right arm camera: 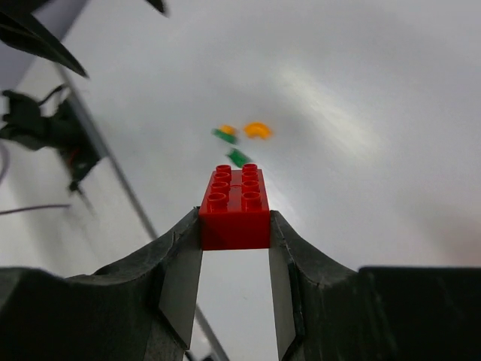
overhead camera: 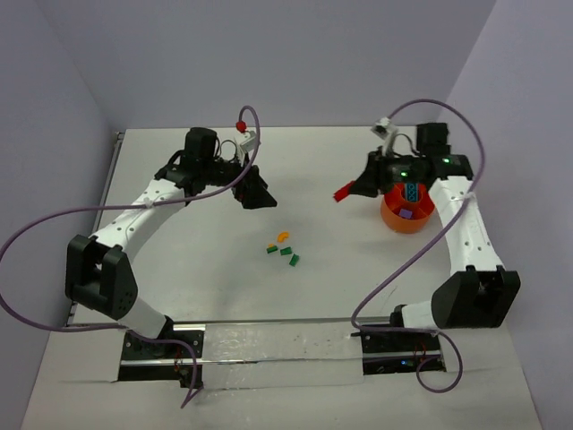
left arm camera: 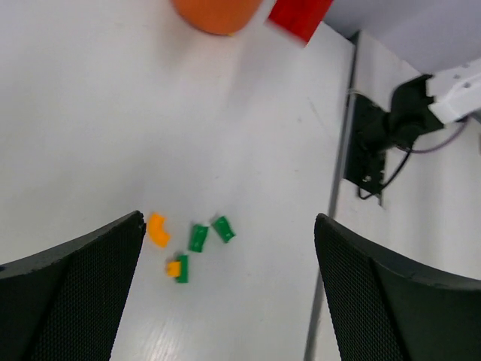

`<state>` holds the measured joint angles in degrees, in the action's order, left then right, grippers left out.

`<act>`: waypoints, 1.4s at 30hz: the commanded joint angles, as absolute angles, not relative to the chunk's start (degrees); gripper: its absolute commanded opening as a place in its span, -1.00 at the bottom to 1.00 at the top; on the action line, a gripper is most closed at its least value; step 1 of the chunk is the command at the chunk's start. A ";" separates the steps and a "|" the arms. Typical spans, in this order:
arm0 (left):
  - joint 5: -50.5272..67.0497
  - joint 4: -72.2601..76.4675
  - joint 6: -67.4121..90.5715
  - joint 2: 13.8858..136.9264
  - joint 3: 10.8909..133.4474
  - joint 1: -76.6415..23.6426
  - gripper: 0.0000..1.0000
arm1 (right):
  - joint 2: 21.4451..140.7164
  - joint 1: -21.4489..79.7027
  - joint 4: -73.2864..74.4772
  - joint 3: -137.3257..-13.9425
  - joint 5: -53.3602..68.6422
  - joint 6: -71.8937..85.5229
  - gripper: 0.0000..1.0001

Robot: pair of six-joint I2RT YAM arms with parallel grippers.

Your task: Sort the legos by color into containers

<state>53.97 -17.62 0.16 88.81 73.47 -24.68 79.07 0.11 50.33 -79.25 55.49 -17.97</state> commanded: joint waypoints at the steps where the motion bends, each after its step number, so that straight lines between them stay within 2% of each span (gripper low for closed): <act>1: 45.25 -25.19 -5.22 85.85 78.73 -23.12 0.99 | 73.07 -12.52 66.65 -79.36 48.47 -33.38 -1.00; 6: 40.36 -25.45 -4.15 85.51 79.49 -23.12 0.98 | 72.80 -28.90 74.42 -81.85 40.16 -41.91 -1.00; 10: 37.42 -25.18 -1.60 86.35 80.94 -23.12 0.98 | 75.04 -34.22 73.41 -85.67 32.38 -41.41 -1.00; 19: 26.31 -25.11 5.70 88.46 84.36 -23.38 0.98 | 84.77 -33.11 64.92 -93.54 21.79 -29.31 -1.00; 23: 23.50 -20.97 8.39 86.60 81.33 -23.29 0.98 | 86.55 -30.40 60.78 -93.18 17.06 -27.03 -1.00; 42: 21.09 -21.14 9.09 87.45 81.90 -22.94 0.99 | 94.29 -23.64 50.50 -88.17 12.37 -21.17 -1.00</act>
<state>22.18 -22.92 8.40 88.07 80.40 -23.14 93.73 -24.78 54.11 -88.45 13.05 -22.76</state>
